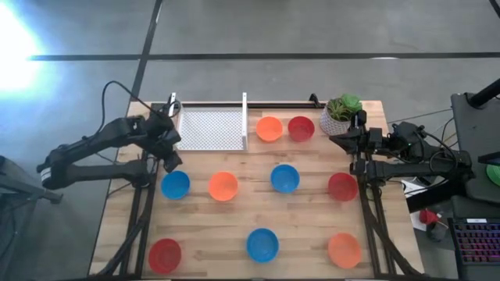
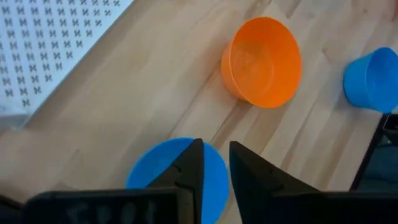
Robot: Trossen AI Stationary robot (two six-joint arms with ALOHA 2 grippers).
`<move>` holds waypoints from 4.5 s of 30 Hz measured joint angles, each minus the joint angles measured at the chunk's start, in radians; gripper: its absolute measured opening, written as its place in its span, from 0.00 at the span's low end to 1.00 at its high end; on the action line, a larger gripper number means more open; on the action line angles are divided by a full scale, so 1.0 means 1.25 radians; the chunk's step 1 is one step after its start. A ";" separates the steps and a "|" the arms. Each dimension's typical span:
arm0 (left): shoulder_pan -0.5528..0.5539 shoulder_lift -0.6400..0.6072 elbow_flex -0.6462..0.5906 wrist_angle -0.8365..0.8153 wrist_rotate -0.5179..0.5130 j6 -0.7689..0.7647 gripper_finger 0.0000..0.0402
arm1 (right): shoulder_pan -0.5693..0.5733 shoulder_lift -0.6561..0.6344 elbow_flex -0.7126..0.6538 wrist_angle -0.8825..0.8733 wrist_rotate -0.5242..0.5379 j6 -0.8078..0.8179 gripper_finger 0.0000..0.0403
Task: Pick & Place Mini bowls
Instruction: Put the left blue bowl on the shelf
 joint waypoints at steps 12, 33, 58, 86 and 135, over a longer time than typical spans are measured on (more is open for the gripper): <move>-0.002 0.043 -0.078 0.002 0.026 -0.181 0.19 | 0.000 0.000 0.000 0.000 0.000 0.001 0.02; -0.028 0.125 -0.190 0.144 0.101 -0.335 0.19 | 0.000 -0.001 0.000 -0.001 0.000 0.001 0.02; -0.037 0.263 -0.194 0.198 0.103 -0.353 0.19 | 0.000 -0.001 0.000 -0.019 0.000 -0.005 0.02; -0.043 0.339 -0.192 0.213 0.175 -0.398 0.19 | 0.000 -0.001 0.000 -0.019 0.000 -0.008 0.02; -0.164 0.383 -0.102 0.119 0.022 -0.350 0.00 | 0.000 -0.001 0.000 -0.018 0.000 -0.028 0.02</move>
